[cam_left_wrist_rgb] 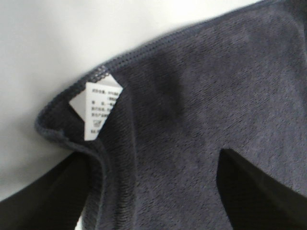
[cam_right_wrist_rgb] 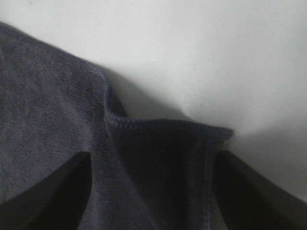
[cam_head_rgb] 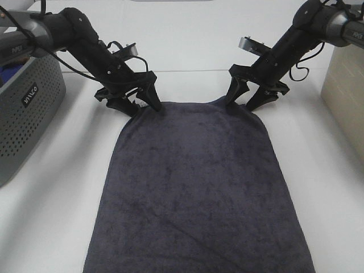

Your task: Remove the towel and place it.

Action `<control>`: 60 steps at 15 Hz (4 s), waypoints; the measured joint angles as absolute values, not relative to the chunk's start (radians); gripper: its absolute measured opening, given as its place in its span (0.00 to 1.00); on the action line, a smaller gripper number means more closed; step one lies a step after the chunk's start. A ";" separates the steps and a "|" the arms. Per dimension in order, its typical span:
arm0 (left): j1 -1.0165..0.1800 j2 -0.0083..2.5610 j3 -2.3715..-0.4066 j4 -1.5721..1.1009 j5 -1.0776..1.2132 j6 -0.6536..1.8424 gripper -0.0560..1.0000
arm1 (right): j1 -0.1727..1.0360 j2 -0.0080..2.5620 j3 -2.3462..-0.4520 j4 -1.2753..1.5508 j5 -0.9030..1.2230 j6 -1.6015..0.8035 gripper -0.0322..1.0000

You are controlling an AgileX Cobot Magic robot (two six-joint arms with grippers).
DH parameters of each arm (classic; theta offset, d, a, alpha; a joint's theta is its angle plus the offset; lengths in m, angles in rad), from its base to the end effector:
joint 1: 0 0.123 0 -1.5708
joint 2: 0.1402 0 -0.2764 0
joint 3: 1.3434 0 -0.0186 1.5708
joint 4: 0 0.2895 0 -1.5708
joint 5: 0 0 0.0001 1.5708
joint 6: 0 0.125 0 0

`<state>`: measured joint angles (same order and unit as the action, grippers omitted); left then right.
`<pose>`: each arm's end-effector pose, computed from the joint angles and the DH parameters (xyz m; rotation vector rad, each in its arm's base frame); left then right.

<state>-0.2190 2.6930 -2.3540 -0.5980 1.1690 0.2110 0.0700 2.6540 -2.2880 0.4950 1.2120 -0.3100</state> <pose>0.5442 -0.1875 0.0485 0.3337 2.8611 -0.8400 0.5518 0.0944 0.0442 -0.3243 2.9124 0.6825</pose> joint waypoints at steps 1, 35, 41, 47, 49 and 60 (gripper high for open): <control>-0.226 2.693 -2.354 -0.598 1.162 0.196 0.71 | 0.081 2.654 -2.288 0.487 1.212 -0.310 0.67; -0.229 2.730 -2.563 -0.323 0.718 0.186 0.07 | 0.095 2.608 -2.314 0.444 0.586 -0.375 0.04; -0.229 2.730 -2.563 -0.283 0.642 0.187 0.07 | 0.103 2.608 -2.314 0.458 0.536 -0.380 0.04; -0.229 2.761 -2.563 -0.279 0.614 0.210 0.07 | 0.103 2.620 -2.314 0.473 0.501 -0.381 0.04; -0.229 2.782 -2.563 -0.279 0.589 0.213 0.07 | 0.104 2.643 -2.314 0.475 0.485 -0.381 0.04; -0.229 2.834 -2.563 -0.278 0.450 0.213 0.07 | 0.104 2.719 -2.314 0.503 0.375 -0.394 0.14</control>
<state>-0.2290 2.8340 -2.5630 -0.2780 0.4500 0.2130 0.1040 2.7190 -2.3140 0.5030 0.3750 -0.3940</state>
